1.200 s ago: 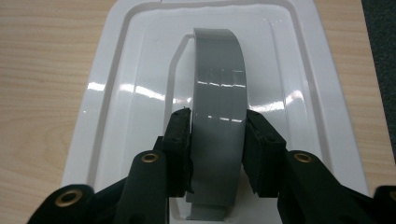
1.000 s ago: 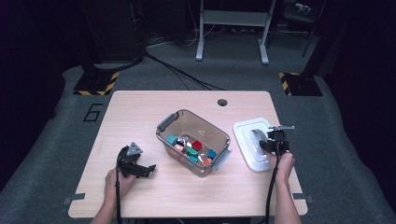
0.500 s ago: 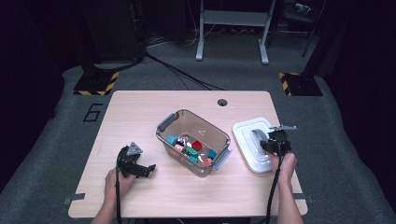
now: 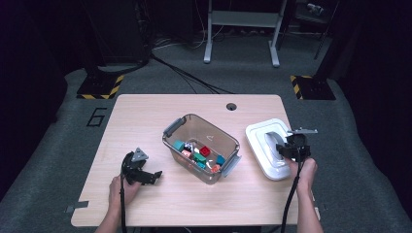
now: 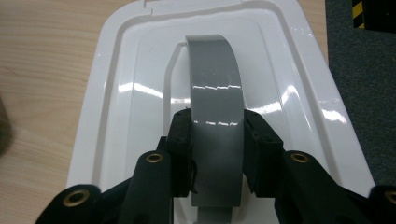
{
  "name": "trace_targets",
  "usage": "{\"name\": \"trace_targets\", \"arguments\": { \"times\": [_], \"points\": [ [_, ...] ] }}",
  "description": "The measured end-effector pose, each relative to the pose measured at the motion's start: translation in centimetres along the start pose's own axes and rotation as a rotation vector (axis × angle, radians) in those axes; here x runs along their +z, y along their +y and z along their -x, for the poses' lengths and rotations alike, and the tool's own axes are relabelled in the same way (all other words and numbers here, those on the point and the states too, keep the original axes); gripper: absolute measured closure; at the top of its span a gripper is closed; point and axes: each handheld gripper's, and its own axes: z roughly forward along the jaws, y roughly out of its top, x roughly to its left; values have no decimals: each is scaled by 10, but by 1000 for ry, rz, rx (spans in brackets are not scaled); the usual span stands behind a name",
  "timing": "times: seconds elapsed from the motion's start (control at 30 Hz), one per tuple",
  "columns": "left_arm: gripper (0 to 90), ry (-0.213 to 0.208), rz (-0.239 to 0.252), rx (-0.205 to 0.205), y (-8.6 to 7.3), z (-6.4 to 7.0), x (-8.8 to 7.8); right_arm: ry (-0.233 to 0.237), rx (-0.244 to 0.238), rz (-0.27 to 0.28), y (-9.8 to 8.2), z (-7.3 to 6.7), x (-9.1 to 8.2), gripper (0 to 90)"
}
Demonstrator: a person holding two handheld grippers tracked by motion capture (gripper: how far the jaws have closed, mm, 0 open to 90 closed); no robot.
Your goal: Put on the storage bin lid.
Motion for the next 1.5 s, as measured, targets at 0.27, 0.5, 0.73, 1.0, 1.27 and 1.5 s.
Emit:
{"name": "trace_targets", "arguments": {
  "times": [0.27, 0.5, 0.73, 1.0, 1.27, 1.5],
  "points": [
    [3, 2, 2, -3, 0, 0, 0, -10, -15, 2, 7, 3, -12, 671],
    [2, 4, 3, -6, 0, 0, 0, -14, -22, 19, 23, 8, -27, 671],
    [3, 4, 3, -6, 0, 0, 0, -30, -41, 37, 40, 7, -39, 672],
    [3, 3, 2, -4, 0, 0, 0, -33, -79, 56, 60, 0, -48, 672],
    [3, 4, 2, -6, 0, 0, 0, -36, -104, 65, 75, -12, -57, 672],
    [3, 3, -1, -4, 0, -1, 0, -9, -123, 79, 84, -22, -64, 671]
  ]
}}
